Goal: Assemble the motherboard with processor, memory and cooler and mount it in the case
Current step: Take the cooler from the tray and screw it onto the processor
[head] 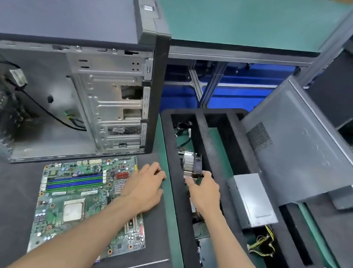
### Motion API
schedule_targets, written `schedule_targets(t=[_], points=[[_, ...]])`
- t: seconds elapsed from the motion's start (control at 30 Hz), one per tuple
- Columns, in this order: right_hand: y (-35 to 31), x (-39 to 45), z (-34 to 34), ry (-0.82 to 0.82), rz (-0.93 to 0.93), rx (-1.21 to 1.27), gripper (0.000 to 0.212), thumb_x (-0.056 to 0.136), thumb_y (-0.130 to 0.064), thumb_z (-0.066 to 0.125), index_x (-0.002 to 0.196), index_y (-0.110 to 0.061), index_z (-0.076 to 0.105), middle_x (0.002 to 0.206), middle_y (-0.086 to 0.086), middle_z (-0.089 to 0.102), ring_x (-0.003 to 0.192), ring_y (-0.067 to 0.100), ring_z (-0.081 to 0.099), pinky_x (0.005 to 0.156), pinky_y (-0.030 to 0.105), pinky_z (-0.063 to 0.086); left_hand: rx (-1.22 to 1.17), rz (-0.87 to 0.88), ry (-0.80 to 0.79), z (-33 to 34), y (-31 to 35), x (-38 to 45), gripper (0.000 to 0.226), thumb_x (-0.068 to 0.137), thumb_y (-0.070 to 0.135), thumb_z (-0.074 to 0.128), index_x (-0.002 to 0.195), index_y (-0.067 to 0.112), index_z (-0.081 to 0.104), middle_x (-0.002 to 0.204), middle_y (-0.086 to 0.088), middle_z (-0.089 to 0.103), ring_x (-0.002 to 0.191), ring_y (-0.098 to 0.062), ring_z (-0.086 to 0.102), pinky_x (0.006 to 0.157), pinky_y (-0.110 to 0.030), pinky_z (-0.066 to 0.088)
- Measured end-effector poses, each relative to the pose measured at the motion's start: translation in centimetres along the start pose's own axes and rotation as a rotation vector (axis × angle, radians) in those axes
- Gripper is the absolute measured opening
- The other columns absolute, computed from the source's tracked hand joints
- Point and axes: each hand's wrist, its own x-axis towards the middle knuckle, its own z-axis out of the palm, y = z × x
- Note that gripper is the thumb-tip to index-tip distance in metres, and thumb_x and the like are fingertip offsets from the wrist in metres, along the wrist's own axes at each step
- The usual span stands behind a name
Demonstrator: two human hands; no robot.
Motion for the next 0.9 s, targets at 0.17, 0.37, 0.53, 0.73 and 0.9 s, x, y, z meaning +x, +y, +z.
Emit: schedule_targets(t=[0.17,0.37,0.53,0.73,0.9], points=[[-1.8,4.9,-0.9,0.076,-0.192,-0.111,0.048,0.087,-0.010,0.054,0.135,-0.012,0.051,0.132,0.010,0.057,0.121,0.031,0.052,0.096,0.043,0.043,-0.042,-0.004,-0.035,0.0,-1.3,1.1,0.041,0.089,0.049,0.062,0.126,0.031,0.058,0.123,0.010,0.043,0.110,-0.016,0.043,0.090,-0.034,0.041],[-2.2,9.0,-1.0,-0.167,-0.401,-0.783,0.077,0.079,-0.020,0.065,0.148,-0.022,0.032,0.142,0.001,0.047,0.127,0.031,0.032,0.101,0.049,0.031,-0.096,-0.009,-0.048,0.1,-1.9,1.6,0.043,0.085,0.051,0.066,0.124,0.035,0.060,0.124,0.015,0.041,0.112,-0.012,0.039,0.094,-0.035,0.039],[-2.0,9.7,-0.3,-0.135,-0.495,-0.926,0.073,0.076,-0.027,0.075,0.138,-0.021,0.037,0.131,-0.001,0.048,0.120,0.028,0.033,0.097,0.045,0.028,-0.105,-0.013,-0.034,0.5,-2.2,1.8,0.044,0.085,0.052,0.068,0.125,0.036,0.059,0.124,0.015,0.041,0.113,-0.012,0.039,0.097,-0.035,0.037],[-2.2,9.3,-1.1,-0.089,-0.560,-0.878,0.081,0.065,-0.033,0.085,0.128,-0.021,0.037,0.123,-0.002,0.043,0.109,0.026,0.036,0.085,0.040,0.030,-0.128,-0.019,-0.011,0.5,-2.0,1.5,0.045,0.084,0.050,0.070,0.125,0.035,0.059,0.123,0.015,0.042,0.113,-0.013,0.041,0.096,-0.033,0.035],[-4.0,7.8,-4.5,-0.014,-0.604,-0.810,0.099,0.046,-0.038,0.088,0.129,-0.023,0.035,0.124,-0.005,0.036,0.110,0.025,0.030,0.082,0.038,0.022,-0.175,-0.089,-0.043,-0.5,-1.1,1.3,0.050,0.084,0.043,0.074,0.130,0.030,0.058,0.128,0.010,0.047,0.118,-0.014,0.044,0.103,-0.035,0.037]])
